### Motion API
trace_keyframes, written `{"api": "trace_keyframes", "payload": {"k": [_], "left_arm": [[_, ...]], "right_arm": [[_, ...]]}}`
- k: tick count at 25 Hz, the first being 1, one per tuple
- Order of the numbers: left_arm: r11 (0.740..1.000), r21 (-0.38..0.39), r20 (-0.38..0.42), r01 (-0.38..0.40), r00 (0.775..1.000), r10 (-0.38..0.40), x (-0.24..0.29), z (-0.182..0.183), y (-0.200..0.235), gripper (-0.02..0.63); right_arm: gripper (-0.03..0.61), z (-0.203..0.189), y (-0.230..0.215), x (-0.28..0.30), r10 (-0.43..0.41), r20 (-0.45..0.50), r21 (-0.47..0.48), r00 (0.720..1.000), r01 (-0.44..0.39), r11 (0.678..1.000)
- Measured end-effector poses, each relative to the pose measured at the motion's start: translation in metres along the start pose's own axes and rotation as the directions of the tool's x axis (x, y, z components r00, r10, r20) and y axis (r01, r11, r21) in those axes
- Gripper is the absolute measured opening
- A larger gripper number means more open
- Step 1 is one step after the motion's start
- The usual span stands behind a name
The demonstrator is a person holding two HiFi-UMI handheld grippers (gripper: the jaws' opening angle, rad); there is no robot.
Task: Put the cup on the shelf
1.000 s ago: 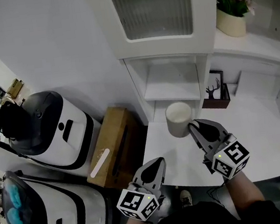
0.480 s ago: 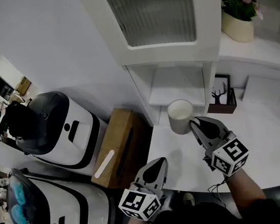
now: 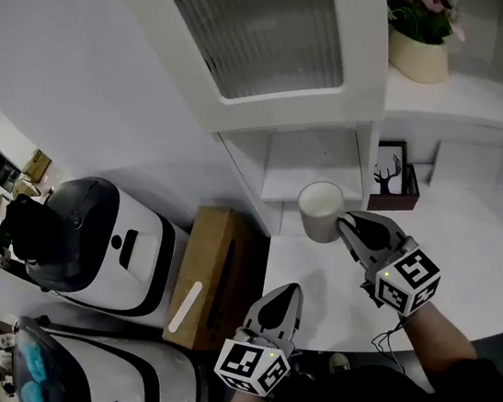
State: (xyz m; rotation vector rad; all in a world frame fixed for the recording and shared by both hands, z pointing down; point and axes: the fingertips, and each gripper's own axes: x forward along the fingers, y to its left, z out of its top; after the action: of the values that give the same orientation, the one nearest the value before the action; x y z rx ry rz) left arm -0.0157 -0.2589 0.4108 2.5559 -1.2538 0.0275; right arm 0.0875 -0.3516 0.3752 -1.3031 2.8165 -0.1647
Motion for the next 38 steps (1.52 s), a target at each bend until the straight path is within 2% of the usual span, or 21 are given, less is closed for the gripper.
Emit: {"api": "trace_keyframes", "payload": {"k": [8,13,23,38], "left_arm": [[0.994,-0.008,-0.002,0.105,0.994,-0.105,0.029,0.003,0.013,0.005],[0.988,-0.014,-0.033,0.152,0.988,-0.153,0.048,0.006,0.033,0.005],[0.980,-0.040,-0.063,0.195,0.978,-0.197,0.077,0.011,0.069,0.005],[0.973,-0.056,-0.072,0.222,0.972,-0.225,0.090,0.013,0.096,0.005]], "right_arm": [[0.032,-0.005,-0.023,0.013,-0.098,-0.010,-0.002,0.995,0.098,0.995],[0.032,-0.009,-0.036,0.033,-0.154,-0.019,0.007,0.988,0.154,0.988],[0.032,-0.023,-0.056,0.072,-0.217,-0.052,0.010,0.975,0.218,0.976],[0.032,-0.026,-0.071,0.105,-0.272,-0.044,-0.012,0.961,0.271,0.962]]}}
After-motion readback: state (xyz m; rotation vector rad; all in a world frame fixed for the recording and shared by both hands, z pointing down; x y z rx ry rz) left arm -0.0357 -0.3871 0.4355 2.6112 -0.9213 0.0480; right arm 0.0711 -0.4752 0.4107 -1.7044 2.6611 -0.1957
